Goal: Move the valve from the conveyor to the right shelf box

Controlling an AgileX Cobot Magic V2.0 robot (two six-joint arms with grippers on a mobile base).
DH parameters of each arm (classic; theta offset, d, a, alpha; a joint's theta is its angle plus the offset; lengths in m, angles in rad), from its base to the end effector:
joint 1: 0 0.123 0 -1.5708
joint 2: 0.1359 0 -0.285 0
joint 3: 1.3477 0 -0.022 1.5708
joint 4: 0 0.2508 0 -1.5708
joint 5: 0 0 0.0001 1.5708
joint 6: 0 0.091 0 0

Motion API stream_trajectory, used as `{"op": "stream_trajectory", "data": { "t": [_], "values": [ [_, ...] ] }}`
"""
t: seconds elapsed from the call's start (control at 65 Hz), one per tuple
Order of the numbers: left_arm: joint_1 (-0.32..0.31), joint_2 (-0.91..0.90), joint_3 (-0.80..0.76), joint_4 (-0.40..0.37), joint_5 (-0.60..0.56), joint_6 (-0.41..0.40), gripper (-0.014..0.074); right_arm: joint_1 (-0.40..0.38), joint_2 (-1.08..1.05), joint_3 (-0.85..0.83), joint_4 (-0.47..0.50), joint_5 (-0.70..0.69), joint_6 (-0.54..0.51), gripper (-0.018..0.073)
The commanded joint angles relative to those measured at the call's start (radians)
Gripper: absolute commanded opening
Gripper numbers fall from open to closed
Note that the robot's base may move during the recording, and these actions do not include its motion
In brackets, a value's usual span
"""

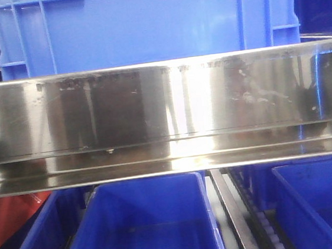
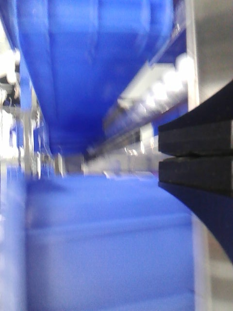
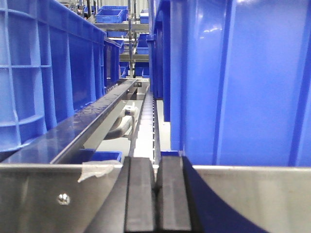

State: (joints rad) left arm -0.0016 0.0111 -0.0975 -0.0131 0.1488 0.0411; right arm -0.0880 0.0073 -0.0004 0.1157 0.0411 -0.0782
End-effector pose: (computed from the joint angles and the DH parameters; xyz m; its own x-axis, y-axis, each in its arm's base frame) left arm 0.0523 -0.0003 0.2319 0.0249 0.0281 -0.9993 0.0028 0.9996 0.0282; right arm 0.0569 -0.0046 0.2092 0.0424 0.0338 -0.9985 0.0816 0.9960 0.0372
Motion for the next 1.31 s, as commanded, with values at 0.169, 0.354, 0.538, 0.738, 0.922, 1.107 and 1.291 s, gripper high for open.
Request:
{"op": "stream_trajectory", "data": {
  "t": [0.169, 0.354, 0.538, 0.738, 0.922, 1.107, 1.291],
  "values": [
    [-0.010, -0.011, 0.097, 0.000, -0.179, -0.023, -0.0111, 0.003, -0.007, 0.000, 0.000, -0.022, -0.001, -0.0162],
    [-0.033, -0.011, 0.097, -0.002, -0.129, -0.027, -0.0111, 0.003, -0.007, 0.000, 0.000, -0.022, -0.001, -0.0162],
    [-0.033, -0.011, 0.097, -0.002, -0.129, -0.027, -0.0111, 0.003, -0.007, 0.000, 0.000, -0.022, -0.001, -0.0162],
    [-0.033, -0.011, 0.097, -0.002, -0.131, -0.027, -0.0111, 0.003, -0.007, 0.000, 0.000, -0.022, -0.001, -0.0162],
    [-0.033, -0.011, 0.097, -0.002, -0.132, -0.027, -0.0111, 0.003, -0.007, 0.000, 0.000, -0.022, -0.001, -0.0162],
    [-0.033, -0.011, 0.097, -0.002, -0.132, -0.027, -0.0111, 0.003, -0.007, 0.000, 0.000, -0.022, -0.001, -0.0162],
    [-0.033, -0.011, 0.097, -0.002, -0.132, -0.027, -0.0111, 0.003, -0.007, 0.000, 0.000, -0.022, -0.001, -0.0162]
  ]
}}
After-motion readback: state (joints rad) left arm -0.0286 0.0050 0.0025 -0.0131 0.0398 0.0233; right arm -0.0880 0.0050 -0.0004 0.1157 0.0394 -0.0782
